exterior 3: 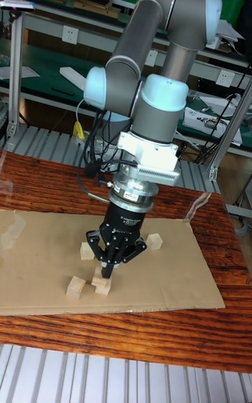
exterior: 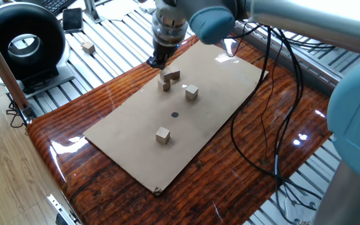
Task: Stack the blocks in a vertical line of five
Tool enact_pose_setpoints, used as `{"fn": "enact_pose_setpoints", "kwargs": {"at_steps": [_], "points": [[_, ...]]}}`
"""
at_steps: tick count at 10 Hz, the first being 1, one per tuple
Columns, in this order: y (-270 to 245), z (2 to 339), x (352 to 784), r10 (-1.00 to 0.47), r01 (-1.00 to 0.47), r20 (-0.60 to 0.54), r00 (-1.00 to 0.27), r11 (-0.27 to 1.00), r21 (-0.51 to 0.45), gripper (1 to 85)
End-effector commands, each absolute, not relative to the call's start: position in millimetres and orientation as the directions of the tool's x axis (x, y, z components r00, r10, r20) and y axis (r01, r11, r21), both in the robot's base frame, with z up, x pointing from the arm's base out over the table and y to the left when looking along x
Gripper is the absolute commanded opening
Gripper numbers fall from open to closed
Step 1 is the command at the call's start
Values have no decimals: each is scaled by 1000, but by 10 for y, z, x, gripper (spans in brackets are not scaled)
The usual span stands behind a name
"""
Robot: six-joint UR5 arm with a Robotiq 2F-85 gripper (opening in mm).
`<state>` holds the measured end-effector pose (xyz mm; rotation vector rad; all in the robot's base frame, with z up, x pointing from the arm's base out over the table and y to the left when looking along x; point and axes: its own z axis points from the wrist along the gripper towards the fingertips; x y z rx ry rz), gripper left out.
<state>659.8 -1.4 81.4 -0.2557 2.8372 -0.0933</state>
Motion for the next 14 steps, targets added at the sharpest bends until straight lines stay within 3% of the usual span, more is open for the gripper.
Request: {"fn": "enact_pose_setpoints", "kwargs": {"at_steps": [1,2,11,14], "points": [[-38,847,6665,-145,-137,-296,-944,989,-45,810],[8,813,6679,-101,-101,-298,-949,995,-14,850],[-111,593,6572,58,58,-231,-971,998,4,850],[-95,454,6493,93,91,-193,-977,996,19,743]]}}
